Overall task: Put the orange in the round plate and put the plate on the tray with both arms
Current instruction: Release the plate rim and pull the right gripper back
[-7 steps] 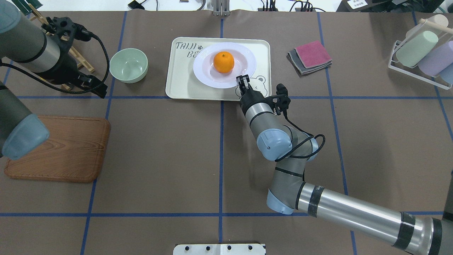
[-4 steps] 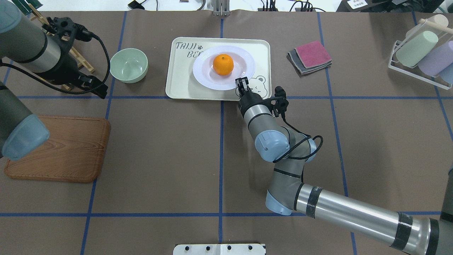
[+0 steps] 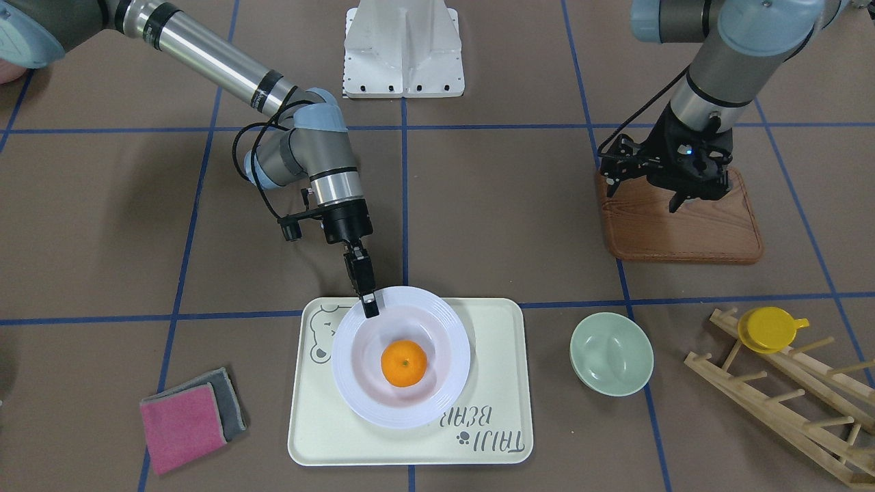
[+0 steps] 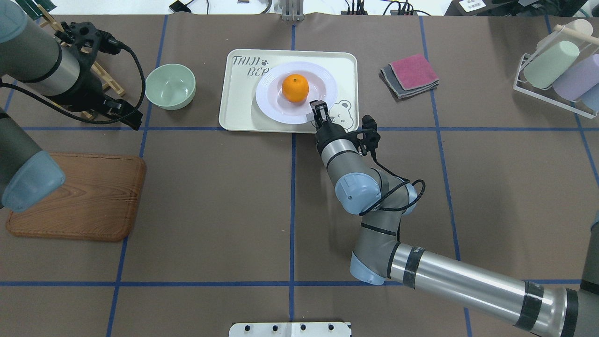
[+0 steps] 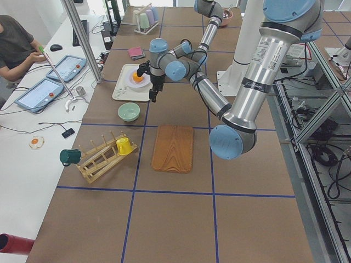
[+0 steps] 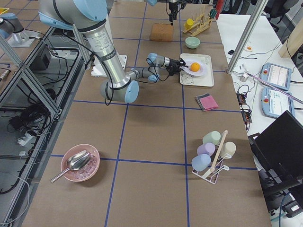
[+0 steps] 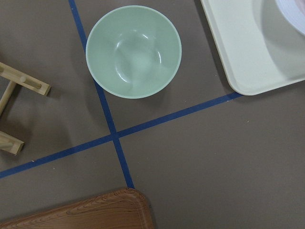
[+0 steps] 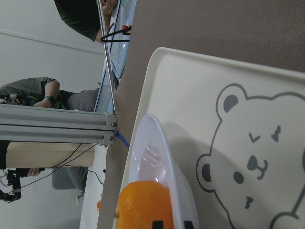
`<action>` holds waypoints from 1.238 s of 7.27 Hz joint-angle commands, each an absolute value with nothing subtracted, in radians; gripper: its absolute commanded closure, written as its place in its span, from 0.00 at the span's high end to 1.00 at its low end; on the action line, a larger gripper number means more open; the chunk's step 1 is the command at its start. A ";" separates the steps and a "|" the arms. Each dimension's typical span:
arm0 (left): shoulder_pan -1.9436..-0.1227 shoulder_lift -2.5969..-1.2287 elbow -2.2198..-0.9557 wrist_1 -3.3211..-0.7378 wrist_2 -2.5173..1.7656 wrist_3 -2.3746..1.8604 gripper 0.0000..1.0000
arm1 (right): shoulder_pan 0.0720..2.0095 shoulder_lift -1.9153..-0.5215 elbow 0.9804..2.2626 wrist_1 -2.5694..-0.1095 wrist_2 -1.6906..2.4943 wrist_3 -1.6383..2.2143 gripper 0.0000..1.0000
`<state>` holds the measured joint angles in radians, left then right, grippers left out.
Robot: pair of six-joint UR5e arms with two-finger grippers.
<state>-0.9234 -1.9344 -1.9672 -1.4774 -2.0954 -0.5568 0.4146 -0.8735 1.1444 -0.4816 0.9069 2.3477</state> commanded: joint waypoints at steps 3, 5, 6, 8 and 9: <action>-0.922 -1.939 -1.965 -1.477 -2.095 -0.557 0.99 | 0.353 -0.995 1.365 -0.502 0.905 2.304 1.00; -0.920 -1.940 -1.960 -1.477 -2.092 -0.555 0.99 | 0.316 -1.080 1.477 -0.499 0.929 2.067 1.00; -0.920 -1.937 -1.956 -1.479 -2.092 -0.551 0.99 | 0.316 -1.113 1.491 -0.499 0.986 1.867 1.00; -0.923 -1.939 -1.945 -1.485 -2.080 -0.535 0.99 | 0.403 -1.169 1.512 -0.497 1.157 1.584 1.00; -0.923 -1.937 -1.945 -1.488 -2.068 -0.532 0.99 | 0.496 -1.190 1.529 -0.499 1.304 1.498 1.00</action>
